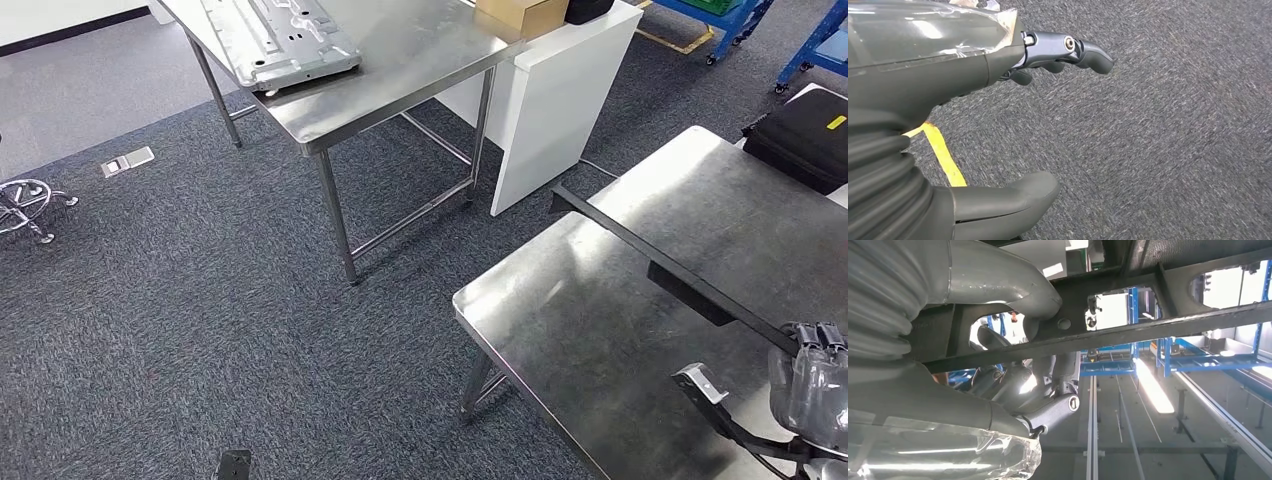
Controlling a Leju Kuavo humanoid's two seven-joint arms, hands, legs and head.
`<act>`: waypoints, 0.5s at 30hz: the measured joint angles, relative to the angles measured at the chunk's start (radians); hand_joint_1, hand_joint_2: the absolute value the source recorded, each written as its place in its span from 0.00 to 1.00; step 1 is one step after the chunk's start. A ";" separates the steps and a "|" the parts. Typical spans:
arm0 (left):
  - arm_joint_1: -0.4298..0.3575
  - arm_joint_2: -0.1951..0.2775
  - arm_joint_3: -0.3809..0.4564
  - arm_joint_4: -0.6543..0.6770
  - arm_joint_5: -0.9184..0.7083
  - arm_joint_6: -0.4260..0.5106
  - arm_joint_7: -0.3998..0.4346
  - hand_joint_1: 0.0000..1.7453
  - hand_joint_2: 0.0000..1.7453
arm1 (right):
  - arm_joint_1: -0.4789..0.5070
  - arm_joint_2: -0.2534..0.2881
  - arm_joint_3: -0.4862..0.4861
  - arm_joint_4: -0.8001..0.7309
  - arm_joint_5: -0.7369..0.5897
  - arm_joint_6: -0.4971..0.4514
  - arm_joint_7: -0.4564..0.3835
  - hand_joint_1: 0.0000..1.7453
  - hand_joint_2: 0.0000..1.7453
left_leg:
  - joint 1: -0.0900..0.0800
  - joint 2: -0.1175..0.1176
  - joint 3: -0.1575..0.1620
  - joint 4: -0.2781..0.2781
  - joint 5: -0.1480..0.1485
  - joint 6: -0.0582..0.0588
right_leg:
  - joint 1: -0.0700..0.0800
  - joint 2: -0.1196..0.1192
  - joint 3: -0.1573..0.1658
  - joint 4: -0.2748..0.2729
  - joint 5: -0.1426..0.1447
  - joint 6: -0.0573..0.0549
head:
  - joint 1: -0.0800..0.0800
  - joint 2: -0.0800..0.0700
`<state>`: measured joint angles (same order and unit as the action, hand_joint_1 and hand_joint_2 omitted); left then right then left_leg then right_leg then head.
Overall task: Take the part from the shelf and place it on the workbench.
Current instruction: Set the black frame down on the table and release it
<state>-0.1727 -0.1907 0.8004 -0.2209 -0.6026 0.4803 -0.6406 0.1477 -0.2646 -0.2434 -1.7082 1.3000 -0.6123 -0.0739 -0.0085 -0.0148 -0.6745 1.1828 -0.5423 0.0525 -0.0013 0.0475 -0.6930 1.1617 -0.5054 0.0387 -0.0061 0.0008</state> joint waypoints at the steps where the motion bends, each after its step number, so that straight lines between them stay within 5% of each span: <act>1: 0.001 0.000 0.000 0.000 0.001 0.000 -0.002 0.00 1.00 | 0.003 -0.003 -0.002 -0.004 -0.001 0.001 -0.001 0.94 1.00 | 0.000 0.000 0.005 -0.005 0.000 0.000 | -0.001 0.000 0.005 -0.005 0.001 -0.001 | 0.000 0.000; 15: 0.001 -0.001 0.000 0.000 0.006 -0.004 -0.005 0.00 1.00 | -0.025 -0.056 -0.025 -0.013 0.017 0.048 0.009 0.94 1.00 | 0.001 0.000 0.031 -0.035 0.002 -0.002 | -0.002 0.000 0.028 -0.033 0.002 -0.002 | 0.000 0.000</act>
<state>-0.1714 -0.1920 0.8006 -0.2209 -0.5970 0.4761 -0.6452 0.1231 -0.3205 -0.2689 -1.7212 1.3172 -0.5641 -0.0651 -0.0072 -0.0147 -0.6433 1.1473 -0.5403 0.0509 -0.0034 0.0473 -0.6651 1.1292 -0.5036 0.0370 -0.0060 0.0008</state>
